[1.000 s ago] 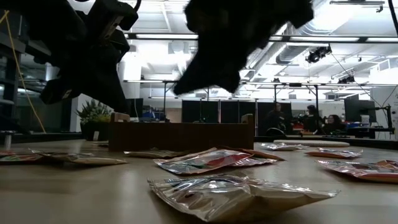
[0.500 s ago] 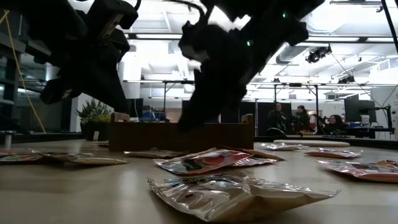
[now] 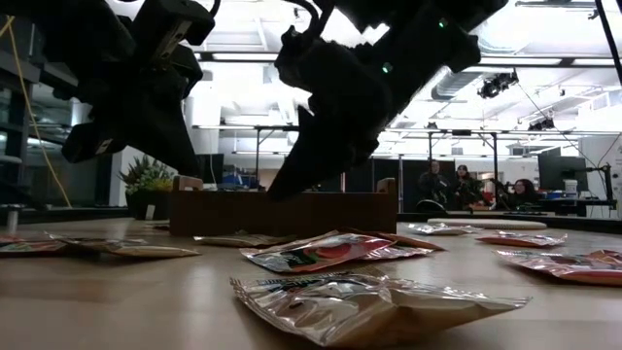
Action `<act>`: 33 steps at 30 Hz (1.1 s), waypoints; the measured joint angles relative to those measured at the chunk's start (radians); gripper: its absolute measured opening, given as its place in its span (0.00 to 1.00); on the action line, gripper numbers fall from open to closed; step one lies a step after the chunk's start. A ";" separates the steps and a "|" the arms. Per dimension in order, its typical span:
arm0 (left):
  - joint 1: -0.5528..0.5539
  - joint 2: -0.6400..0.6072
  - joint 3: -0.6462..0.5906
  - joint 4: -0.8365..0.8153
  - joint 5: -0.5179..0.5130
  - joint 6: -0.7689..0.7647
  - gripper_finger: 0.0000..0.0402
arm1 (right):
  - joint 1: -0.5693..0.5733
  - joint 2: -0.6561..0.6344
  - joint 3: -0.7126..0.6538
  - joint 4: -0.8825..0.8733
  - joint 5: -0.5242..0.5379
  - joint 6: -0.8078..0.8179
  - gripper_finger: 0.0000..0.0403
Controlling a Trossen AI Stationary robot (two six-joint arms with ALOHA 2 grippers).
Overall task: Pick & Place Tea
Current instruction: Put the brown tea bag into the left section of the brown wooden organizer
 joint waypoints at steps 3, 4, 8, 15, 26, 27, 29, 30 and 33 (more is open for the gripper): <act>0.000 0.000 0.000 0.000 0.002 0.000 0.00 | -0.001 0.000 0.000 0.001 0.009 -0.033 0.00; 0.000 0.000 0.000 0.000 0.004 0.000 0.00 | -0.001 0.000 0.000 0.001 0.011 -0.038 0.00; 0.000 0.000 0.000 0.000 0.005 0.000 0.00 | -0.005 0.002 0.024 -0.003 0.007 -0.068 0.00; 0.000 0.000 0.000 -0.009 0.005 0.001 0.00 | -0.005 0.068 0.141 -0.116 0.005 -0.131 0.00; 0.000 0.000 0.000 -0.007 0.010 0.002 0.00 | -0.005 0.097 0.169 -0.166 0.012 -0.124 0.00; 0.000 0.000 0.000 -0.007 0.009 0.002 0.00 | -0.005 0.101 0.169 -0.163 0.011 -0.124 0.00; 0.000 0.000 0.000 -0.009 0.009 0.003 0.00 | -0.005 0.115 0.169 -0.163 0.010 -0.124 0.00; 0.000 0.000 0.000 -0.008 0.009 0.003 0.00 | -0.005 0.122 0.169 -0.162 0.010 -0.123 0.00; 0.000 0.000 0.000 -0.010 0.009 0.003 0.00 | -0.007 0.149 0.169 -0.142 -0.001 -0.113 0.00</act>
